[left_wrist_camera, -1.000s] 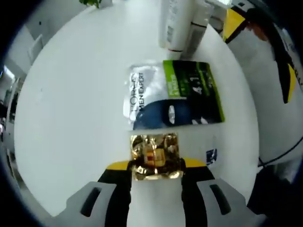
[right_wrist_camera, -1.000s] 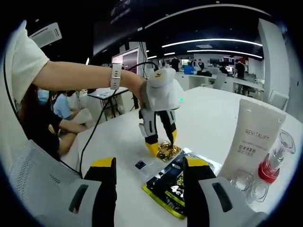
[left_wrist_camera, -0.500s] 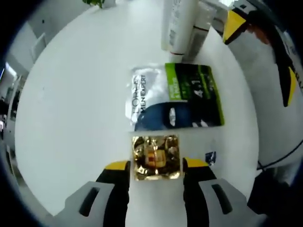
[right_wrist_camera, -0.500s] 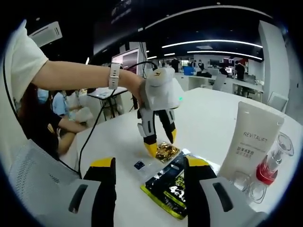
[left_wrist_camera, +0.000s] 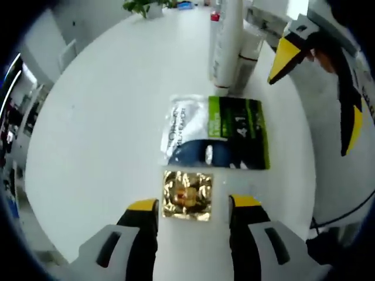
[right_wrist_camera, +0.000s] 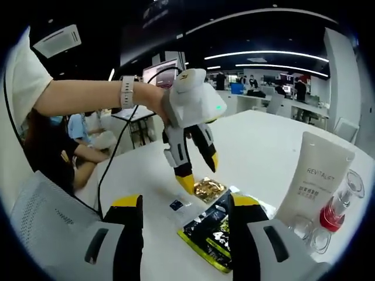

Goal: Arrange the skincare products in the storage area until every visible bottle or jar stands upright without overlapping.

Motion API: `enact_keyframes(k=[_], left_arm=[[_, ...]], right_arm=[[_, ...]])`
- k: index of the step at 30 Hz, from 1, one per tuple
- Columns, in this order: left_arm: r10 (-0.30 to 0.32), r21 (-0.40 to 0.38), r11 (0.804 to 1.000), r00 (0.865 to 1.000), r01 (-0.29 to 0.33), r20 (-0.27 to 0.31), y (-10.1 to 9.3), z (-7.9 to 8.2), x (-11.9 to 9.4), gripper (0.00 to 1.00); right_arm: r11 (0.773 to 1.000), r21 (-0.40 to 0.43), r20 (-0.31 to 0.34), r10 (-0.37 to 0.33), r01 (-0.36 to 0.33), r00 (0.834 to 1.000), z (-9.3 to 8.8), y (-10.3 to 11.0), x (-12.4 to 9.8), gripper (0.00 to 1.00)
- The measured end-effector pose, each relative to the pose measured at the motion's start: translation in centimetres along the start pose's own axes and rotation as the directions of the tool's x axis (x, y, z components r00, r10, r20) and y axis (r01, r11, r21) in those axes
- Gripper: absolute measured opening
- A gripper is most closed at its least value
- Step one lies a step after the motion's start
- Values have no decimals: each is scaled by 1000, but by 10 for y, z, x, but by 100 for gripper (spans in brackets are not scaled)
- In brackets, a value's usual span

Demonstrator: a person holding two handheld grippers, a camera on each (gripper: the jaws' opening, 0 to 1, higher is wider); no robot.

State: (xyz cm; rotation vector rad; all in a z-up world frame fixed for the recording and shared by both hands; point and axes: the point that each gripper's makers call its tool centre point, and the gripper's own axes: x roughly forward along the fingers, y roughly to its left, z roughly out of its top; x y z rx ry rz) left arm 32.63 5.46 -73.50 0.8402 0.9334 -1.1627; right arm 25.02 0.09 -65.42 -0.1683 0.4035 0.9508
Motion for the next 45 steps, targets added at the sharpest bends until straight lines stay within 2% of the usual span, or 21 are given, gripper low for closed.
enact_keyframes(k=[6, 9, 13, 17, 23, 27, 30, 35, 38, 41, 45], left_arm=[[38, -42, 998, 999, -37, 35, -9, 2, -8, 45], [61, -84, 995, 996, -55, 72, -14, 7, -15, 45], [106, -134, 987, 987, -89, 120, -22, 15, -27, 45], [132, -164, 980, 982, -108, 139, -28, 18, -31, 46], [180, -232, 963, 965, -134, 193, -37, 25, -41, 46], [234, -287, 944, 943, -163, 235, -44, 29, -53, 46], [269, -316, 932, 922, -176, 280, -47, 36, -59, 47], [305, -352, 917, 898, -187, 317, -56, 42, -69, 49], [331, -375, 906, 881, -197, 337, -65, 47, -74, 53], [370, -438, 880, 843, -183, 390, -73, 54, -80, 56], [412, -483, 854, 819, -194, 400, -80, 54, -87, 59]], right_arm=[[1000, -9, 13, -15, 15, 1000, 5, -3, -6, 58], [1000, -4, 5, -22, 22, 1000, 3, -6, -9, 58], [1000, -9, 9, -26, 26, 1000, 6, -4, -17, 59], [999, -18, 29, -38, 39, 999, 15, -5, -22, 58], [997, -37, 24, -62, 62, 998, 13, -6, -33, 59], [994, -35, 17, -99, 99, 995, 10, -14, -42, 61], [992, -37, 14, -119, 120, 993, 8, -19, -49, 62], [987, -35, 30, -157, 158, 987, 11, -25, -61, 66], [983, -43, 16, -179, 179, 984, 7, -29, -68, 69], [979, -45, 5, -201, 201, 980, 3, -33, -75, 73], [974, -36, 1, -225, 225, 974, 0, -38, -84, 78]])
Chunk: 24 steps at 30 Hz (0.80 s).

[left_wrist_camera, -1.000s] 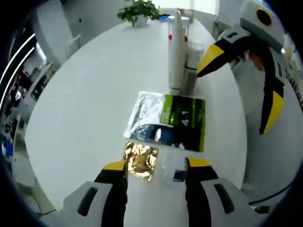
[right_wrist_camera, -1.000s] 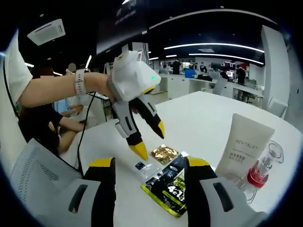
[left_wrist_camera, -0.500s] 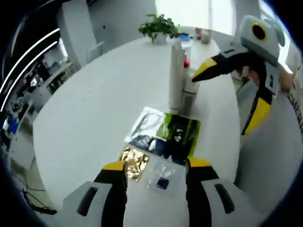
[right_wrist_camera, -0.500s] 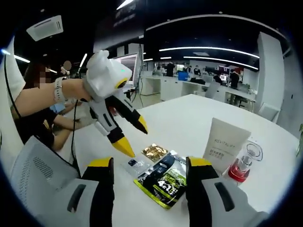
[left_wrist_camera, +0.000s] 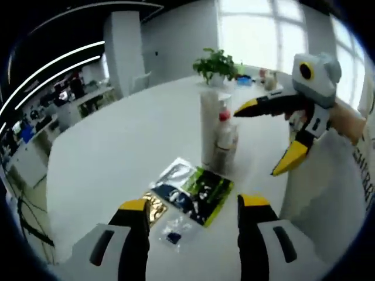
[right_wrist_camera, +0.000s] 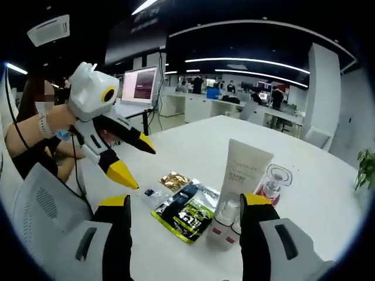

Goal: Arrange the skincare products in the storage area until every visible bottle or jar stands upright without overlapping.

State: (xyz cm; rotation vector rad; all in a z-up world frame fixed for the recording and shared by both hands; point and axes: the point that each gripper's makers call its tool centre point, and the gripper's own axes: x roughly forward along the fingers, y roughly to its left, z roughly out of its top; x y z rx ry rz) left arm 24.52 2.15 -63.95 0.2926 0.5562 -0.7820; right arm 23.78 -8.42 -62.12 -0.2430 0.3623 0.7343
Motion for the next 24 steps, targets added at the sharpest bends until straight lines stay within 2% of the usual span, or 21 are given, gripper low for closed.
enact_keyframes(k=[4, 5, 7, 12, 16, 20, 24], left_arm=[[31, -16, 999, 999, -30, 26, -5, 1, -6, 70], [45, -40, 998, 998, -43, 41, -5, 2, -8, 72], [46, -57, 997, 997, -42, 63, -7, 4, -12, 71], [66, -65, 996, 995, -61, 73, -13, 6, -18, 73], [74, -90, 994, 992, -65, 102, -16, 9, -22, 80], [88, -95, 992, 991, -78, 104, -18, 9, -26, 81], [97, -108, 991, 988, -85, 117, -20, 10, -30, 85]], right_arm=[[1000, -2, -13, -17, 17, 1000, -5, -6, -6, 80], [1000, -2, -20, -17, 17, 1000, -7, -7, -9, 81], [1000, 0, -24, -27, 27, 999, -10, -10, -13, 82], [999, 5, -26, -43, 43, 999, -12, -14, -22, 86], [998, 5, -29, -58, 58, 998, -14, -18, -29, 87], [999, -2, -43, -54, 54, 998, -17, -16, -34, 89], [998, -11, -45, -59, 59, 997, -16, -16, -40, 91]])
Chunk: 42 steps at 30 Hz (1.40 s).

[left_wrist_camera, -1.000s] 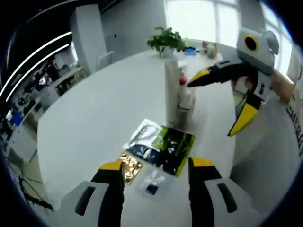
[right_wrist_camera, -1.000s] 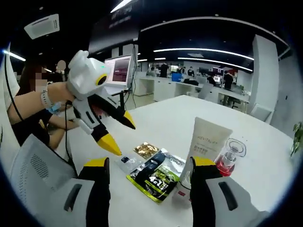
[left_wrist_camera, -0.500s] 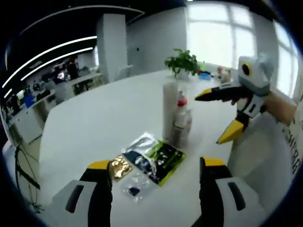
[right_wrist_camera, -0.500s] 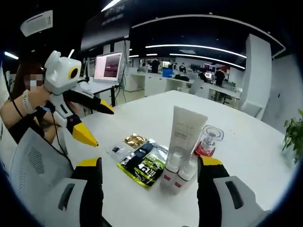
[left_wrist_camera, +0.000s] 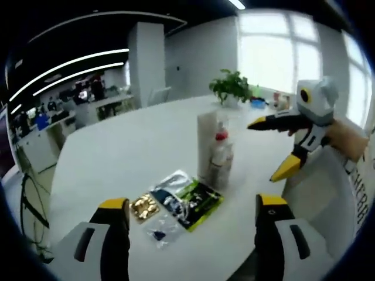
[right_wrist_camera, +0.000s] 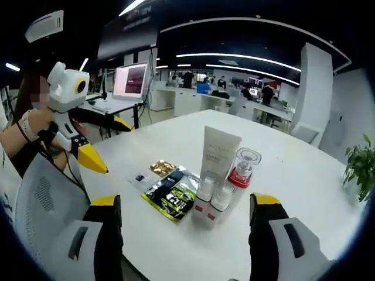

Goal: Arrange the skincare products in the storage area until every visible bottle or jar stands upright without overlapping.

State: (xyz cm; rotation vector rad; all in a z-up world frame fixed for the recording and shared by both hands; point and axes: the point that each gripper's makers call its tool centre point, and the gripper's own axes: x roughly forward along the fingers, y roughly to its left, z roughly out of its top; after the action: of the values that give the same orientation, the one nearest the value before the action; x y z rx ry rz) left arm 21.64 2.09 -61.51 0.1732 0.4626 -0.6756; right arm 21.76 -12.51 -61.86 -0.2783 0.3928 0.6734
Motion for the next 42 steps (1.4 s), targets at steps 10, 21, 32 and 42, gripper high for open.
enact_keyframes(k=[10, 21, 32, 42], left_arm=[[22, -29, 999, 1000, -22, 22, -14, 1, -11, 97], [15, -76, 997, 1000, -14, 26, -20, -4, -16, 99], [30, -72, 997, 999, -28, 17, -7, -10, -16, 99], [22, -83, 996, 999, -19, 27, -6, -7, -16, 99]], right_arm=[[1000, -8, -23, 8, -9, 1000, -4, 3, -14, 99], [1000, -6, -50, 14, -14, 999, -11, 5, -20, 100], [1000, 2, -48, -7, 7, 999, -13, 0, -21, 100], [1000, -3, -51, -5, 5, 999, -12, 0, -16, 100]])
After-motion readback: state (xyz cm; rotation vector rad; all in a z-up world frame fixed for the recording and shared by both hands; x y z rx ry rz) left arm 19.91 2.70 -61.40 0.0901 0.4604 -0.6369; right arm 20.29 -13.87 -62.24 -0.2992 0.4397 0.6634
